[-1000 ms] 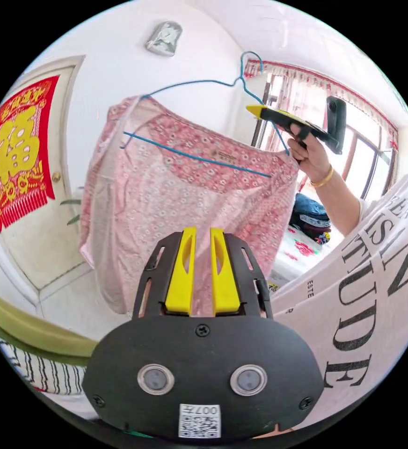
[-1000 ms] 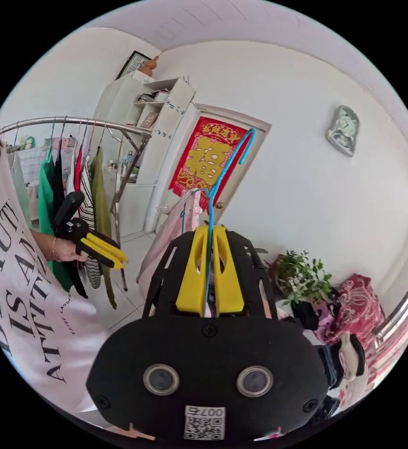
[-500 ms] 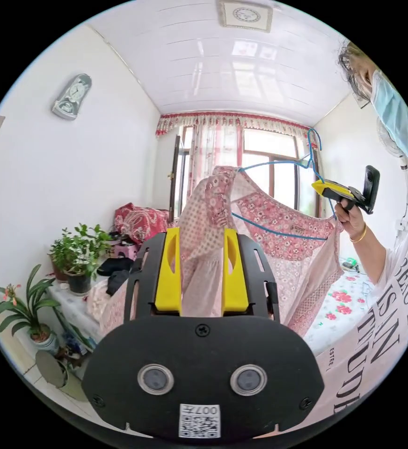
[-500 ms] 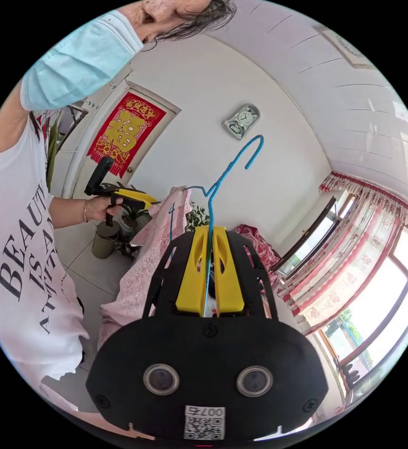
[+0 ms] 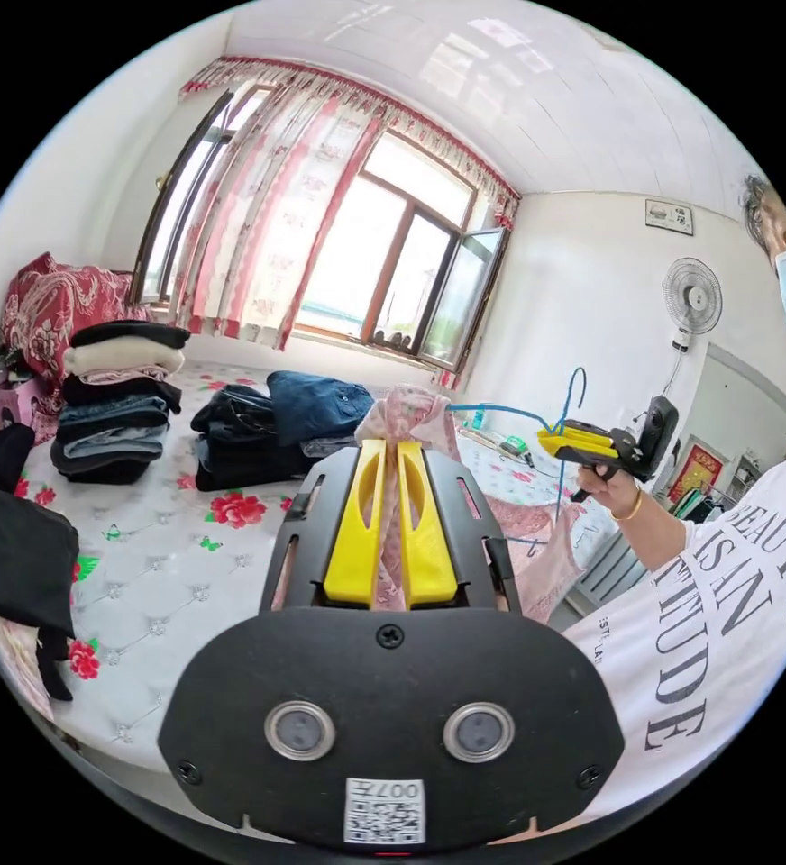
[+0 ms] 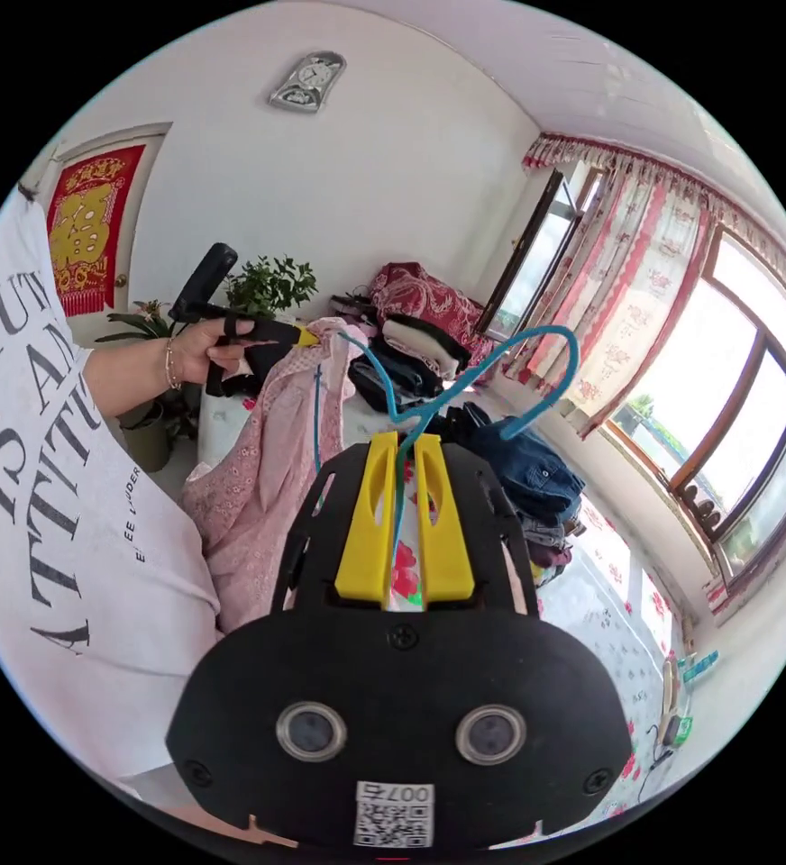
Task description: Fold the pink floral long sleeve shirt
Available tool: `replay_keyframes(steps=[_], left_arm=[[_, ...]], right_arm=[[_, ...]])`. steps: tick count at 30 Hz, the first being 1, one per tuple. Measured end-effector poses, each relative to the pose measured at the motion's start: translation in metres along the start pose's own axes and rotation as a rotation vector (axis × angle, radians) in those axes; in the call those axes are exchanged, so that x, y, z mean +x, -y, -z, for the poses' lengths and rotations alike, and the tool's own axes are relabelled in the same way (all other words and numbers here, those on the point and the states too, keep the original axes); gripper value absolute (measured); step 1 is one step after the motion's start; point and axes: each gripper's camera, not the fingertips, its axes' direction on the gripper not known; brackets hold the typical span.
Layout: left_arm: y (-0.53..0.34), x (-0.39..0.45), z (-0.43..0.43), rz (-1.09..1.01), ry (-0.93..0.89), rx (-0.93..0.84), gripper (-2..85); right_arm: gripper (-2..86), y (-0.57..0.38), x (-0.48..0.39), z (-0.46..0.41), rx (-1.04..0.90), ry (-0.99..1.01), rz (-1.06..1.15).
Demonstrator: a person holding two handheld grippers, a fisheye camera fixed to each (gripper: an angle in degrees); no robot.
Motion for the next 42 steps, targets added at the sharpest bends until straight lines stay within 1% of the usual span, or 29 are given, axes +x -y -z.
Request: replay_keyframes(steps=[2,4,5,6,7,8,9,10,11,13,14,16,17,18,19,22,23,24,25,26,27,28,29,31,35,37,39,40,42], left_arm=[[0.002,-0.035,-0.018,0.057,0.012,-0.036,-0.5],[0.001,-0.098,-0.035,0.205,-0.042,-0.051,-0.6],[0.001,-0.113,-0.038,0.242,-0.043,-0.051,-0.6],[0.000,-0.141,-0.043,0.307,-0.026,-0.055,-0.6],[-0.001,-0.167,-0.048,0.355,-0.015,-0.073,-0.7],[-0.001,-0.179,-0.050,0.375,-0.009,-0.082,-0.7],[-0.003,-0.200,-0.055,0.404,0.007,-0.100,-0.7],[-0.005,-0.215,-0.060,0.408,0.016,-0.116,-0.6],[-0.005,-0.222,-0.063,0.402,0.016,-0.126,-0.6],[-0.007,-0.241,-0.080,0.380,0.002,-0.178,-0.6],[-0.007,-0.246,-0.084,0.378,0.002,-0.189,-0.6],[-0.008,-0.265,-0.103,0.385,0.008,-0.238,-0.5],[-0.008,-0.269,-0.108,0.386,0.012,-0.253,-0.5],[-0.008,-0.277,-0.118,0.386,0.023,-0.279,-0.5],[-0.008,-0.285,-0.124,0.384,0.027,-0.291,-0.5],[-0.009,-0.305,-0.130,0.408,0.014,-0.285,-0.4],[-0.009,-0.308,-0.130,0.413,0.016,-0.285,-0.4],[-0.010,-0.315,-0.129,0.417,0.022,-0.284,-0.4],[-0.011,-0.320,-0.128,0.421,0.030,-0.288,-0.4],[-0.011,-0.323,-0.127,0.423,0.033,-0.291,-0.4],[-0.012,-0.327,-0.126,0.427,0.040,-0.297,-0.4],[-0.013,-0.330,-0.124,0.429,0.046,-0.300,-0.4],[-0.013,-0.332,-0.123,0.430,0.048,-0.300,-0.4],[-0.014,-0.336,-0.117,0.435,0.052,-0.298,-0.4],[-0.015,-0.337,-0.109,0.417,0.065,-0.306,-0.4],[-0.016,-0.341,-0.105,0.413,0.076,-0.304,-0.4],[-0.016,-0.347,-0.105,0.418,0.090,-0.298,-0.4],[-0.012,-0.352,-0.106,0.420,0.102,-0.290,-0.5],[0.000,-0.359,-0.109,0.416,0.140,-0.269,-0.5]], right_arm=[[0.2,-0.001,0.015,-0.020,-0.048,0.010,-0.043],[0.2,-0.013,0.053,-0.031,-0.016,0.075,-0.171],[0.2,-0.018,0.064,-0.033,-0.014,0.072,-0.212],[0.2,-0.029,0.088,-0.036,-0.008,0.092,-0.304],[0.2,-0.045,0.115,-0.032,0.046,0.158,-0.416],[0.3,-0.054,0.130,-0.029,0.081,0.189,-0.481],[0.4,-0.073,0.158,-0.023,0.137,0.204,-0.610],[0.5,-0.092,0.186,-0.015,0.171,0.180,-0.716],[0.6,-0.100,0.201,-0.010,0.179,0.157,-0.759],[1.5,-0.132,0.263,0.014,0.122,-0.054,-0.940],[1.9,-0.141,0.279,0.022,0.100,-0.144,-0.986],[3.8,-0.180,0.337,0.053,-0.036,-0.552,-1.096],[4.5,-0.192,0.351,0.058,-0.098,-0.623,-1.113],[5.9,-0.222,0.379,0.067,-0.238,-0.708,-1.202],[6.5,-0.256,0.398,0.073,-0.365,-0.723,-1.308],[7.3,-0.313,0.396,0.078,-0.488,-0.702,-1.438],[7.3,-0.318,0.390,0.076,-0.481,-0.668,-1.443],[7.5,-0.321,0.375,0.065,-0.441,-0.562,-1.430],[7.7,-0.318,0.356,0.047,-0.391,-0.400,-1.392],[7.8,-0.316,0.346,0.036,-0.374,-0.313,-1.375],[7.9,-0.308,0.323,0.012,-0.364,-0.166,-1.339],[8.1,-0.298,0.297,-0.013,-0.369,-0.044,-1.292],[8.2,-0.293,0.285,-0.025,-0.380,0.008,-1.268],[8.5,-0.280,0.244,-0.068,-0.488,0.134,-1.183],[7.3,-0.274,0.207,-0.102,-0.619,0.203,-1.084],[4.5,-0.268,0.198,-0.105,-0.684,0.113,-1.021],[2.4,-0.266,0.199,-0.107,-0.737,0.136,-0.986],[1.6,-0.263,0.205,-0.101,-0.713,0.164,-0.969],[0.8,-0.252,0.222,-0.079,-0.634,0.108,-0.949]])
